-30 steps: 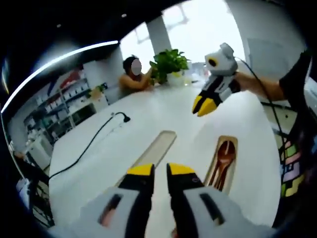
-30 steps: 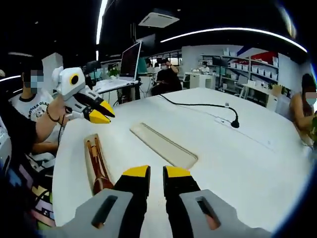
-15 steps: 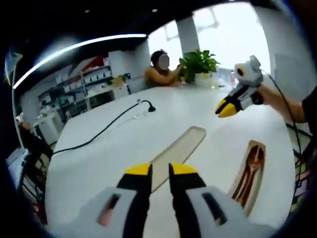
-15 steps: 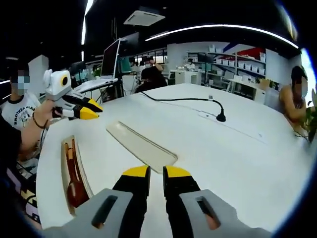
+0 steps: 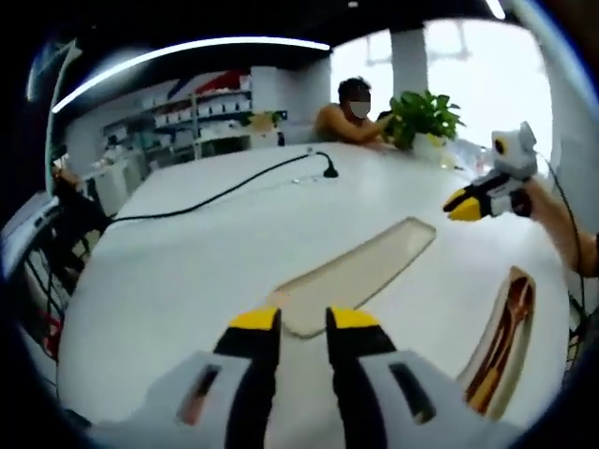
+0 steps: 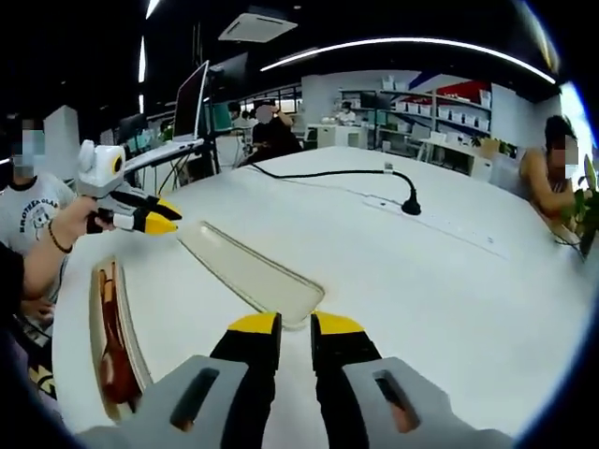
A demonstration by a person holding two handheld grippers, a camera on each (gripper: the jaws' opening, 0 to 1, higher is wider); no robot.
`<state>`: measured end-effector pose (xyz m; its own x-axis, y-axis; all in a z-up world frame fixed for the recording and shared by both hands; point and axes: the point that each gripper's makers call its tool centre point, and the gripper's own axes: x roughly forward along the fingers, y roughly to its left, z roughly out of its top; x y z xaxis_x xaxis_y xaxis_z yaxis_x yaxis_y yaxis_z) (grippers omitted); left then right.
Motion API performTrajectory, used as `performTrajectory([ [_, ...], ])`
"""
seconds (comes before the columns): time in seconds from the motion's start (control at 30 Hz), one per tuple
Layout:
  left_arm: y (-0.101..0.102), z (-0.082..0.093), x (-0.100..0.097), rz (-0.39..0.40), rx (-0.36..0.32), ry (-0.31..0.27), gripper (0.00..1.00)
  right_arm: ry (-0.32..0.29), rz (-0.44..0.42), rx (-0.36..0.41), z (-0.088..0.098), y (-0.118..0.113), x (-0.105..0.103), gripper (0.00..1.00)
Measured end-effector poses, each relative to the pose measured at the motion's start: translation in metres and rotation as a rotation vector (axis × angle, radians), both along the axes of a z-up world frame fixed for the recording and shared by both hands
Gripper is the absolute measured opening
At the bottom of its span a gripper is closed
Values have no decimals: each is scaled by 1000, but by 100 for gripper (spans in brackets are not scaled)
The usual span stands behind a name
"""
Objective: Arrange the utensils inside the cutlery case until each visible utensil rests in its matching compartment.
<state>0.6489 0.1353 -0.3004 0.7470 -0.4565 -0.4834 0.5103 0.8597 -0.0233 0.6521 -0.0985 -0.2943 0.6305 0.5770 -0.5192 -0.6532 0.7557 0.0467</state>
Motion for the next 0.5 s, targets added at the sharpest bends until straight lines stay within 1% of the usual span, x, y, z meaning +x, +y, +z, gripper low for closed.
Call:
performTrajectory([
  [0.2,-1,-11,4,24,-51,54,22,17,-22,11,-8,1,9,15],
  [0.37,-2,-13,5,35,-89,69,22,33,-22,-4,-15,4,15,15],
  [0.5,-2,-13,6,42,-104,77,22,63,-26,10,-23,8,18,15],
])
